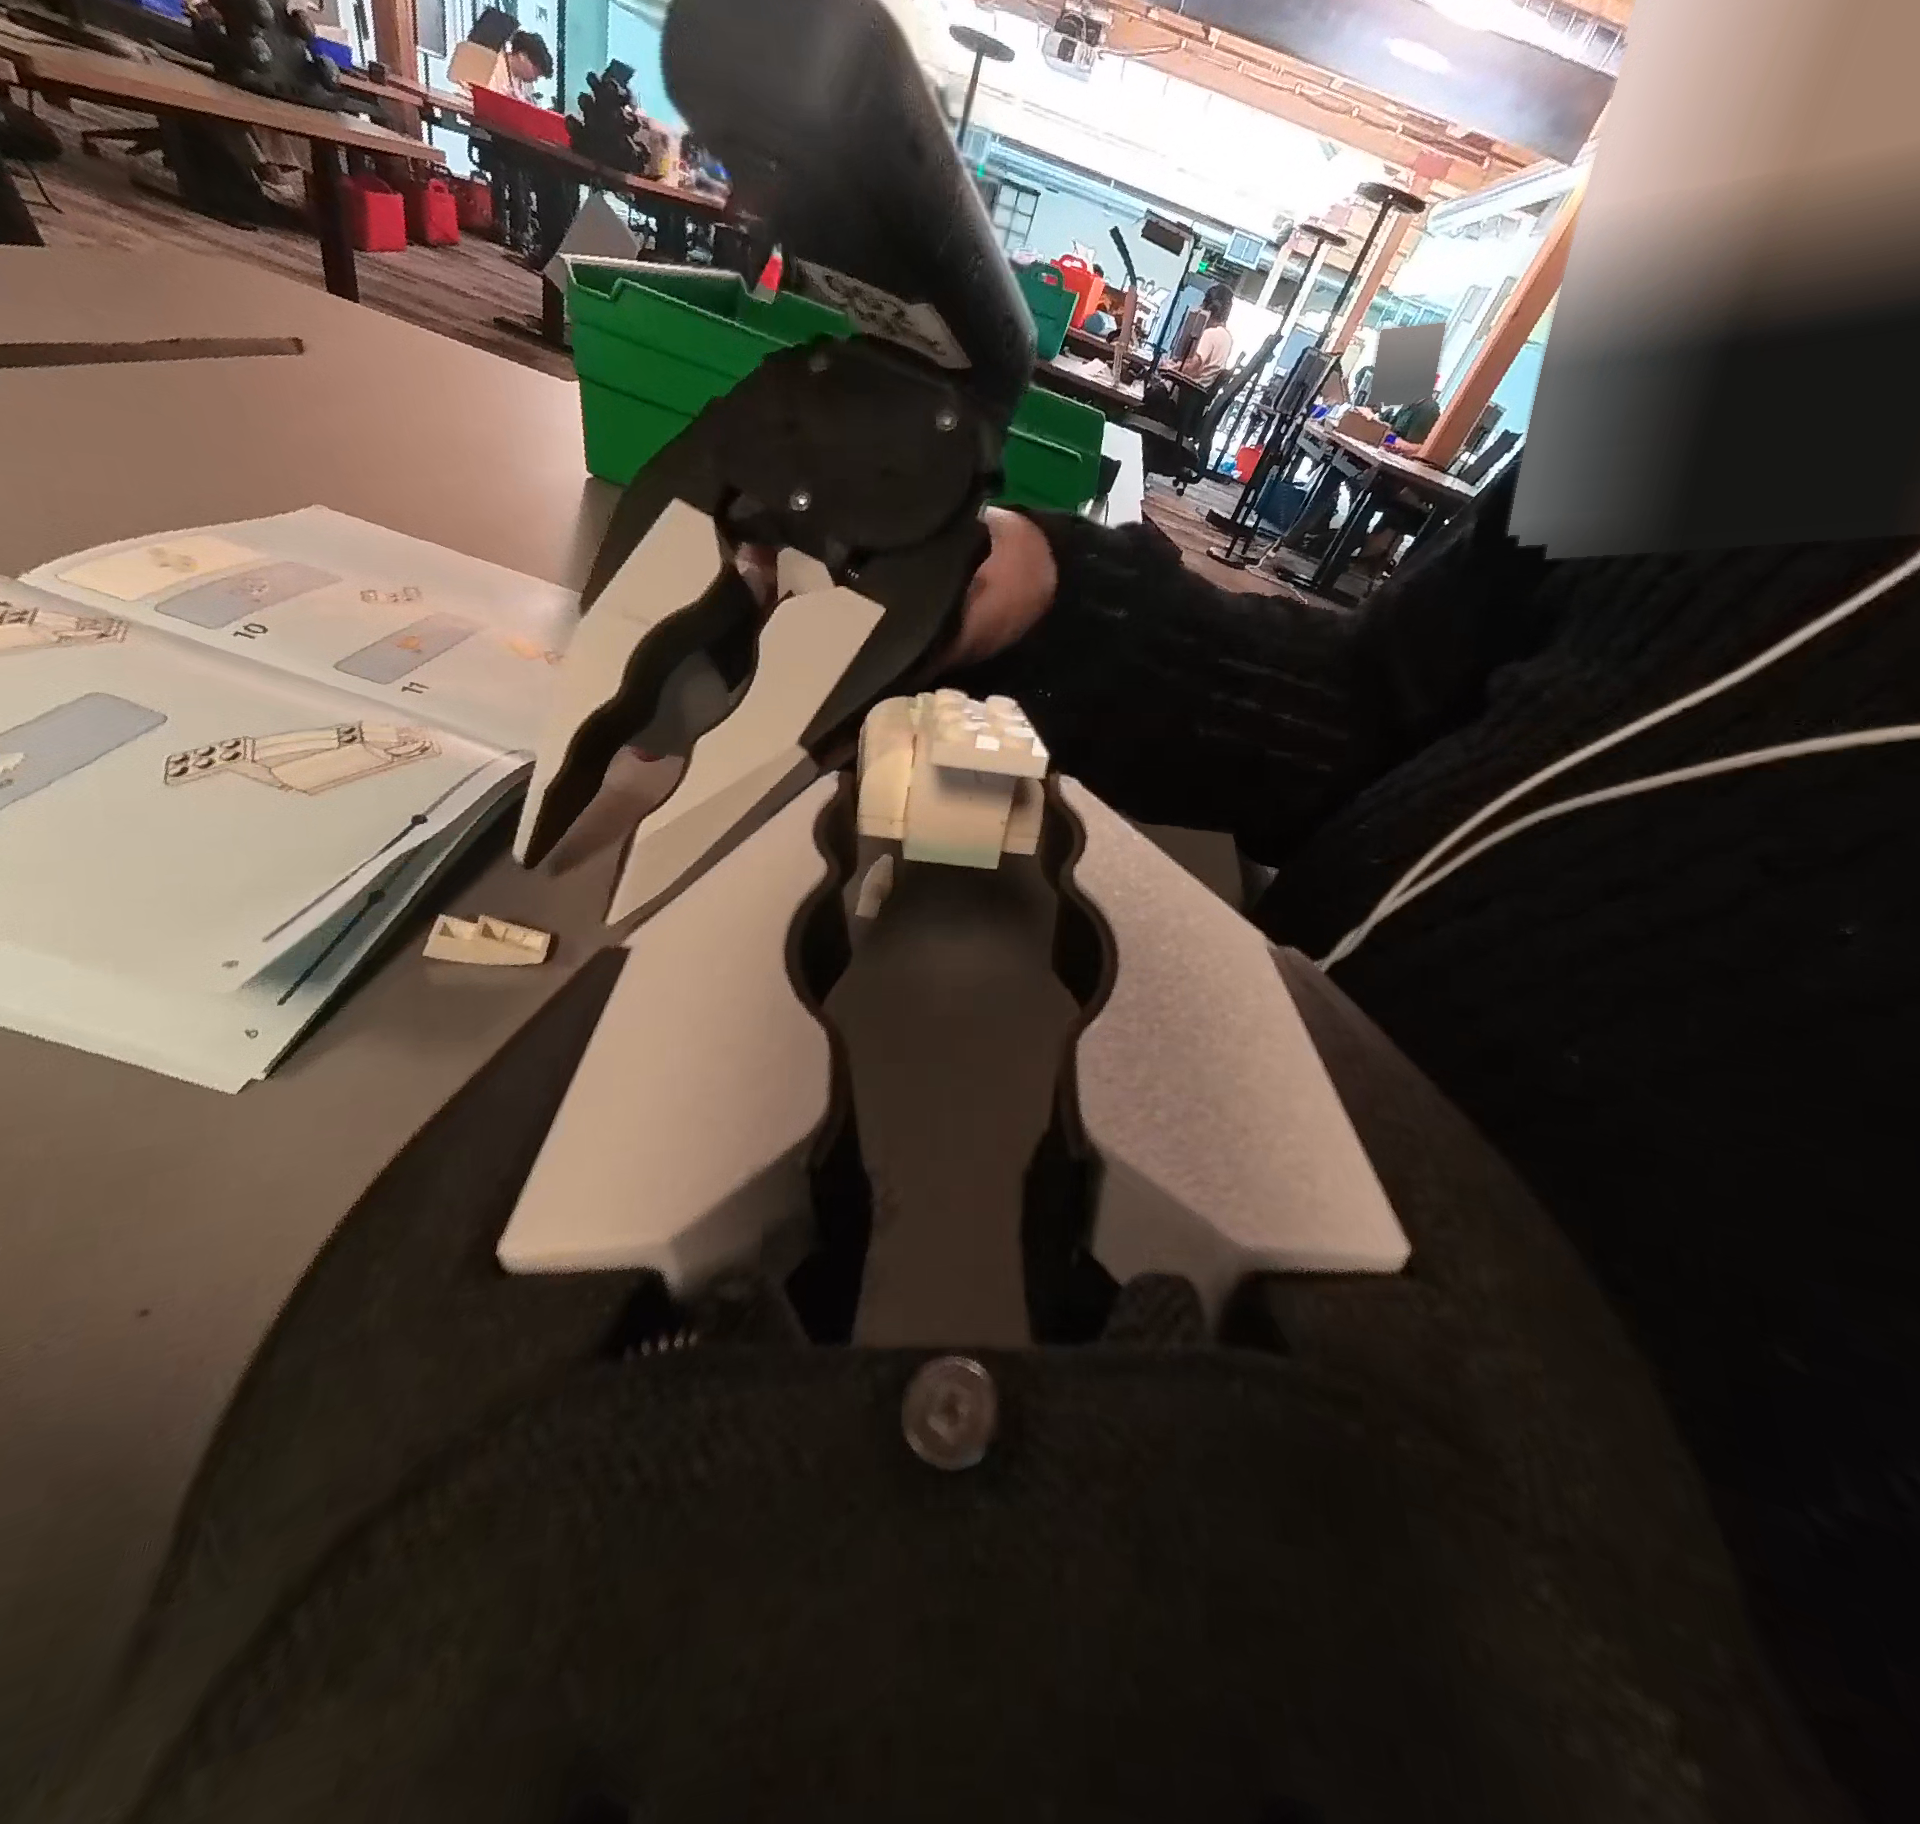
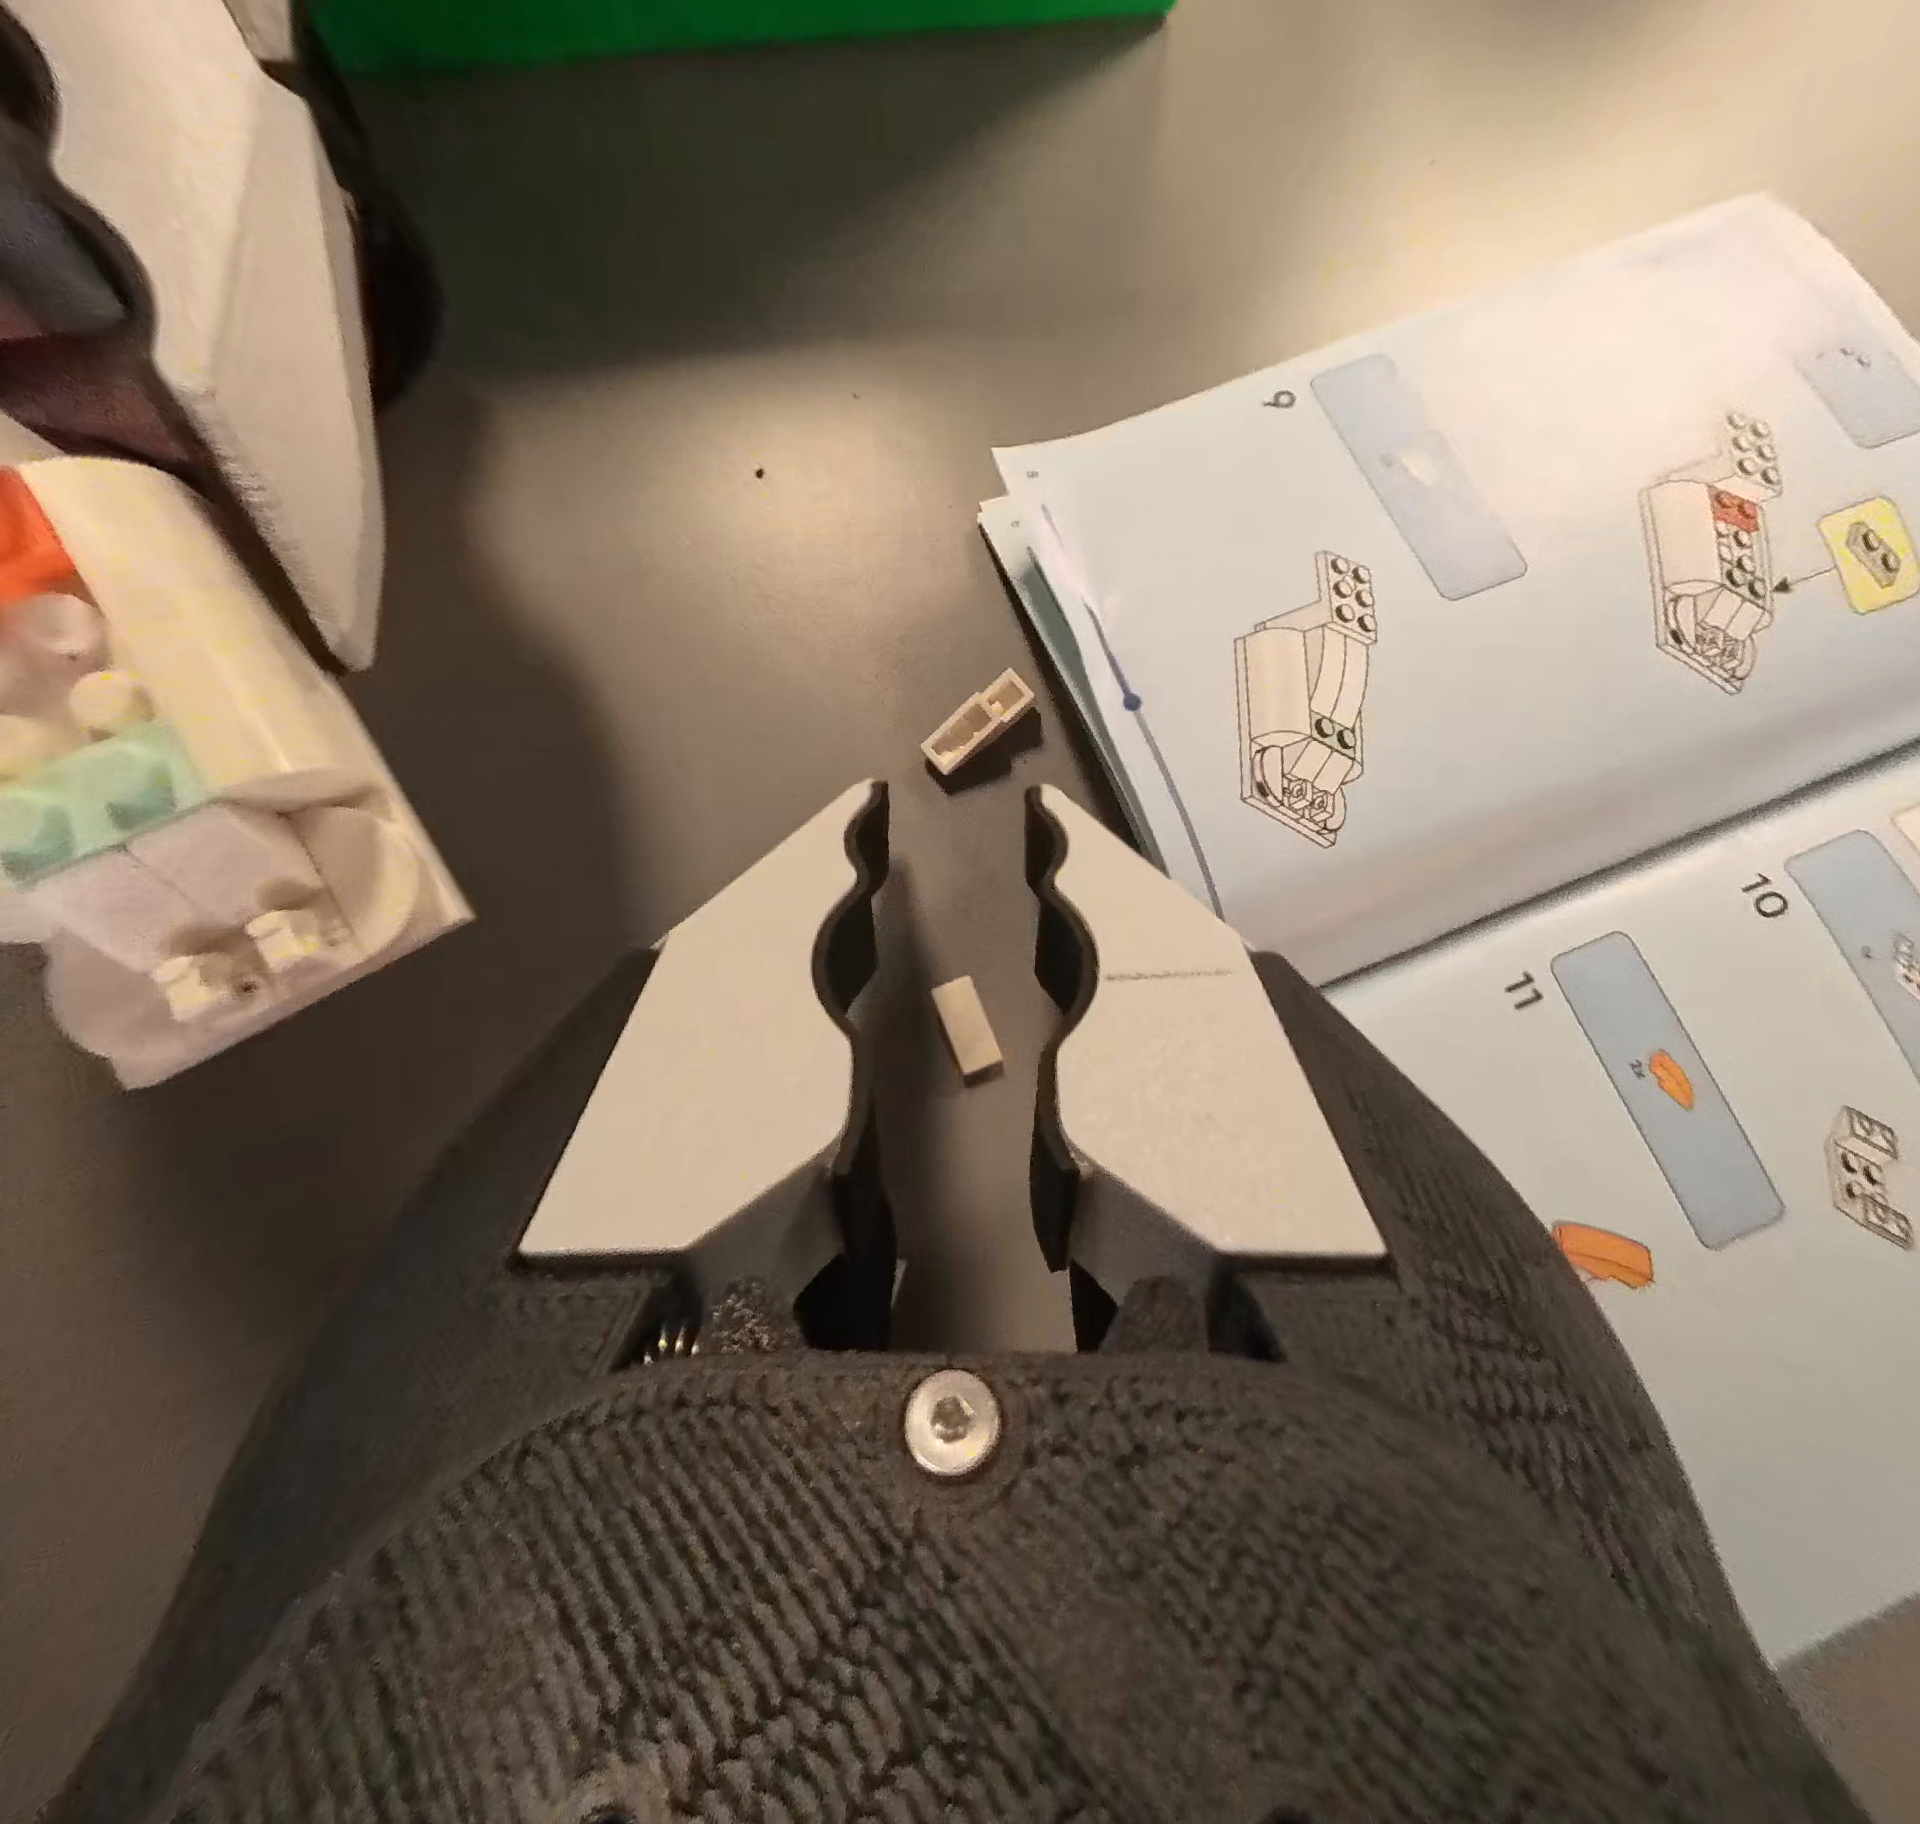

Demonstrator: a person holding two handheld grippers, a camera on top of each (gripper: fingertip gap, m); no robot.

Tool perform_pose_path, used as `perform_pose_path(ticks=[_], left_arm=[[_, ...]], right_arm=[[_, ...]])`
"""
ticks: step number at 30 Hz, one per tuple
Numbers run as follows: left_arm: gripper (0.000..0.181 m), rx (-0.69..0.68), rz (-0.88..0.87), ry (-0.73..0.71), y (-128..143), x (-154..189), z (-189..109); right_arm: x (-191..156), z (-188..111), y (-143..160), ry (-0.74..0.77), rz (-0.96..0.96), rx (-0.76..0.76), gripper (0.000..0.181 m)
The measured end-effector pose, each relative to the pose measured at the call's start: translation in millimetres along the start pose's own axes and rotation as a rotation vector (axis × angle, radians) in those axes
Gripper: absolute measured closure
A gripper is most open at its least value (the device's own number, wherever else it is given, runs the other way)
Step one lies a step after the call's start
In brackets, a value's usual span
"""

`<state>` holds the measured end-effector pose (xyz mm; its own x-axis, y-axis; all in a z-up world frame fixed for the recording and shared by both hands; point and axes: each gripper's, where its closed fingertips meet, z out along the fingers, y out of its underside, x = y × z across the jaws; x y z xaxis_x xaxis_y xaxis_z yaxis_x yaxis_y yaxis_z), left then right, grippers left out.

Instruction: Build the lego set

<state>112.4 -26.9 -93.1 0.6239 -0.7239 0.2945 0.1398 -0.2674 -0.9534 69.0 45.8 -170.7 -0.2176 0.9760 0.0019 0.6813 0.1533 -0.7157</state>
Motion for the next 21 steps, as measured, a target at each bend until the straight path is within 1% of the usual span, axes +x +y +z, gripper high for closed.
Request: perform_pose_path(ticks=[3,6,9,11,12,14,16,18,19,21], left_arm=[[0.147,0.006,-0.009,-0.006,-0.7,-1.4,-0.7],[0.147,0.002,-0.008,-0.008,-0.3,-1.5,-0.3],[0.147,-0.001,-0.004,-0.009,0.3,-1.0,-0.1],[0.147,-0.001,-0.004,-0.010,0.2,-1.0,-0.1],[0.147,-0.002,-0.004,-0.009,0.2,-1.0,-0.1],[0.147,-0.004,-0.005,-0.009,0.5,-1.1,0.2],[0.147,-0.005,-0.003,-0.009,0.6,-0.9,0.3],[0.147,-0.005,-0.002,-0.007,0.7,-0.1,0.0],[0.147,-0.004,-0.003,-0.006,0.7,0.1,0.0],[0.147,-0.005,-0.007,-0.004,0.9,0.3,0.2]], right_arm=[[-0.3,1.2,-4.1,-0.007,0.067,0.022,0.156],[0.5,9.2,-2.8,0.005,0.120,0.002,0.155],[1.5,14.6,-1.2,0.052,0.109,-0.016,0.156],[4.7,15.5,-1.2,0.099,0.069,-0.024,0.165],[5.6,15.7,-1.2,0.118,0.032,-0.031,0.174],[7.5,13.9,-1.0,0.151,-0.064,-0.048,0.175],[12.4,5.0,1.0,0.204,-0.219,-0.063,0.177],[20.1,-12.0,7.1,0.266,-0.404,-0.098,0.176],[27.5,-23.6,11.4,0.321,-0.504,-0.127,0.176],[39.6,-47.2,25.8,0.399,-0.741,-0.227,0.176]])
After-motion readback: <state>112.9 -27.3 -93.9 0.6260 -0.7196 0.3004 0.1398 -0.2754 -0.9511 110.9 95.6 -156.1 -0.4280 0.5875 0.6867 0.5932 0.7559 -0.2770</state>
